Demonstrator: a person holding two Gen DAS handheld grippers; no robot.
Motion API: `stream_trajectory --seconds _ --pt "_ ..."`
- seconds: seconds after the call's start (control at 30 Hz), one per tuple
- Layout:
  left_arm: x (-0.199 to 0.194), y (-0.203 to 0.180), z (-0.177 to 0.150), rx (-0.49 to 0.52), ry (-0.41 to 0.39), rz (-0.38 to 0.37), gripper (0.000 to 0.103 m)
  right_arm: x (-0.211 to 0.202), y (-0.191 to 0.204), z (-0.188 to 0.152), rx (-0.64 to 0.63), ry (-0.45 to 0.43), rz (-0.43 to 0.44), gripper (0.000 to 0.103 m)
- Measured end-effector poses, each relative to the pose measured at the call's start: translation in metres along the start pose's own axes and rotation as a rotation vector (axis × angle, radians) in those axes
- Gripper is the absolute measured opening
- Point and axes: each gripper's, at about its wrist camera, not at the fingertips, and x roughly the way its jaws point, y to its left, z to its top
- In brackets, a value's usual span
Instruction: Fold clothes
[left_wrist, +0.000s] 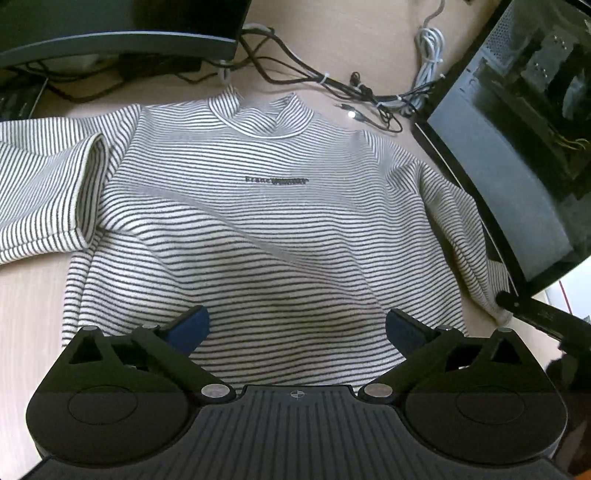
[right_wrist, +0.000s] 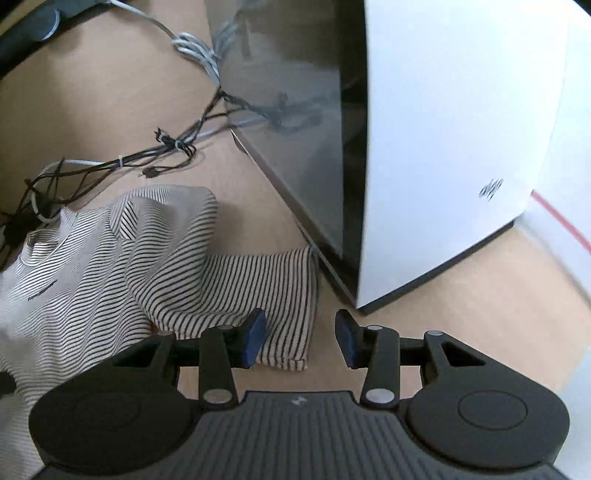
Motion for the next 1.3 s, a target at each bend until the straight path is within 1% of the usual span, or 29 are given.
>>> stream_trajectory --seconds 0.1,0.13,0.17,0.2,0.23,0.27,0.33,0.37,0.43,0.53,0.63,0.67,0.73,0.83,0.93,1.13,1.2,1.3 --pt "0.0 0.0 0.001 -0.016 0.013 0.005 0.103 0.008 0.005 -0.001 -0.003 0.0 -0.004 0.042" --pt "-0.001 -0.001 0.002 -0.026 0.02 0.008 0.103 0.007 0.007 0.0 -0.01 0.002 0.012 0.041" --pt "-0.001 -0.001 0.003 -0.037 0.027 0.012 0.103 0.007 0.009 0.002 -0.017 0.004 0.029 0.03" --pt "-0.001 0.0 0.004 -0.045 0.034 0.01 0.103 0.007 0.012 0.003 -0.024 0.006 0.045 0.014" --pt "-0.001 0.001 0.005 -0.05 0.039 0.002 0.103 0.002 0.016 0.007 -0.043 -0.006 0.073 0.007" --pt "-0.001 0.003 0.005 -0.056 0.044 -0.005 0.103 -0.003 0.021 0.01 -0.062 -0.019 0.101 0.004" --pt "-0.002 0.008 0.004 -0.067 0.033 -0.032 0.103 -0.023 0.033 0.025 -0.095 -0.084 0.157 0.004" --pt "-0.003 0.01 0.003 -0.073 0.026 -0.043 0.103 -0.037 0.039 0.036 -0.108 -0.136 0.182 0.004" --pt "-0.004 0.012 0.002 -0.068 0.025 -0.058 0.103 -0.064 0.049 0.062 -0.127 -0.248 0.223 0.004" --pt "-0.003 0.01 0.002 -0.027 0.037 -0.061 0.103 -0.104 0.065 0.105 -0.171 -0.435 0.277 0.003" --pt "-0.003 0.007 0.0 0.008 0.032 -0.05 0.103 -0.13 0.08 0.142 -0.213 -0.546 0.326 0.003" --pt "-0.004 0.005 -0.002 0.02 0.028 -0.045 0.103 -0.132 0.085 0.151 -0.226 -0.56 0.339 0.003" --pt "-0.005 0.006 -0.003 0.022 0.023 -0.05 0.103 -0.131 0.096 0.163 -0.248 -0.561 0.356 0.003" --pt "-0.011 0.013 -0.002 -0.013 0.022 -0.076 0.103 -0.119 0.115 0.17 -0.252 -0.498 0.427 0.004" --pt "-0.022 0.025 -0.001 -0.063 0.012 -0.099 0.103 -0.11 0.137 0.164 -0.276 -0.457 0.481 0.004" --pt "-0.053 0.03 -0.002 -0.028 -0.077 -0.077 0.103 -0.096 0.189 0.147 -0.348 -0.381 0.572 0.004" --pt "-0.059 0.031 -0.004 -0.019 -0.087 -0.068 0.103 -0.092 0.207 0.141 -0.374 -0.355 0.599 0.004" --pt "-0.061 0.037 -0.005 -0.026 -0.081 -0.06 0.103 -0.087 0.229 0.132 -0.413 -0.315 0.636 0.005"
